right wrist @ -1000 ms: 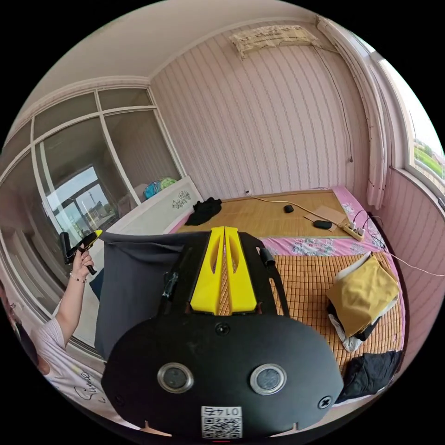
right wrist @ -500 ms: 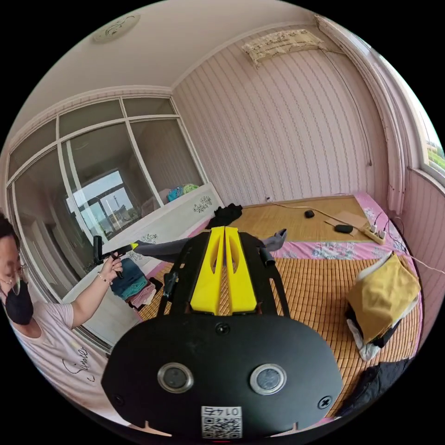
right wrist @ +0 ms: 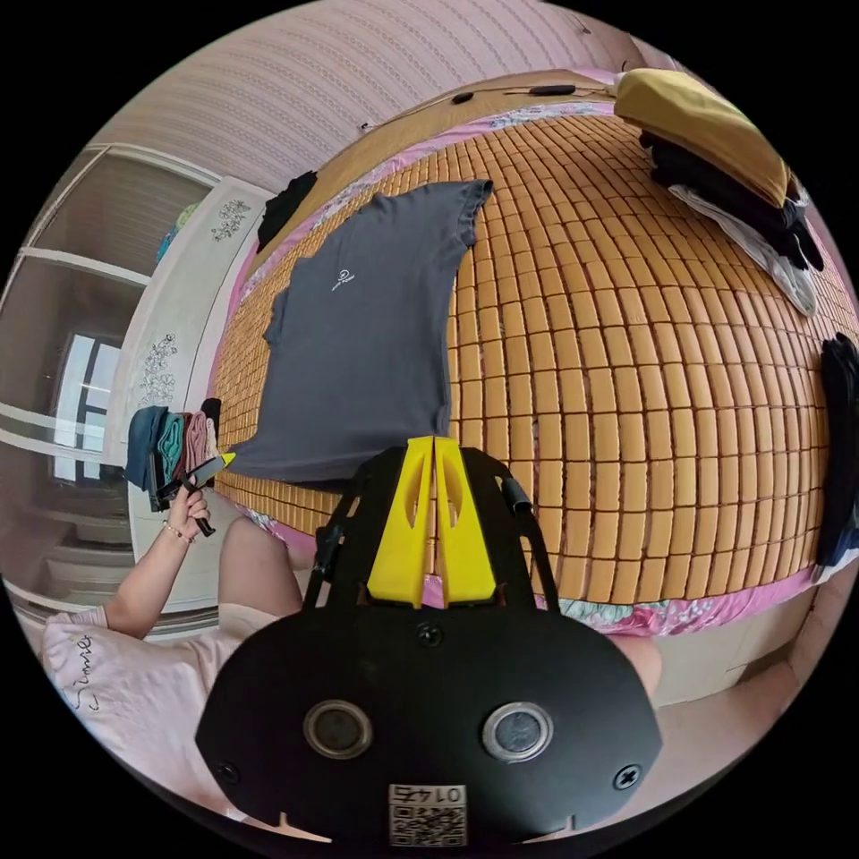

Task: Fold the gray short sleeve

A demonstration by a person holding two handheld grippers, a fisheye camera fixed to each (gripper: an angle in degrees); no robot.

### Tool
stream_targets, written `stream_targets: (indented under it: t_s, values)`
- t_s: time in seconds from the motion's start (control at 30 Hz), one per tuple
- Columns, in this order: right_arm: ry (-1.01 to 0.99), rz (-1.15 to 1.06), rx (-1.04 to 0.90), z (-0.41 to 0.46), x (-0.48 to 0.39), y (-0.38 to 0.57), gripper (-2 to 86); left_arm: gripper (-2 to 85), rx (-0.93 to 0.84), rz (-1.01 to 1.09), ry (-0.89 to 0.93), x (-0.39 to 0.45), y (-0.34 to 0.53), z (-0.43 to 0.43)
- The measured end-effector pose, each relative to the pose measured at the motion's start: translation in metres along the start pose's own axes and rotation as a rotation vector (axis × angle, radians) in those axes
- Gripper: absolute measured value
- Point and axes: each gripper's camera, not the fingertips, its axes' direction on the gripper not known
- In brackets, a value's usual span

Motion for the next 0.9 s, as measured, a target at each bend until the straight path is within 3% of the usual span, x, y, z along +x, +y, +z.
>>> stream_targets:
  t_s: [0.3,0.43,0.7,0.9]
  values:
    - [0.003,-0.075,-0.168,0.002,0.027,-0.009,0.1,2.0,-0.094,0.046,0.016,-0.015,0.002,-0.007]
    - [0.120,-0.081,-0.159,0.000,0.041,-0.013,1.4,3.2,-0.144,0.029,-0.119,-0.024,-0.006,-0.007]
    - [0.103,-0.106,-0.265,0.027,0.049,-0.042,11.1,7.6,-0.184,0.078,-0.115,-0.032,-0.030,-0.007]
    - [0.213,-0.139,-0.342,0.054,0.050,-0.064,3.6,6.2,-0.264,0.128,-0.165,-0.021,-0.059,0.017]
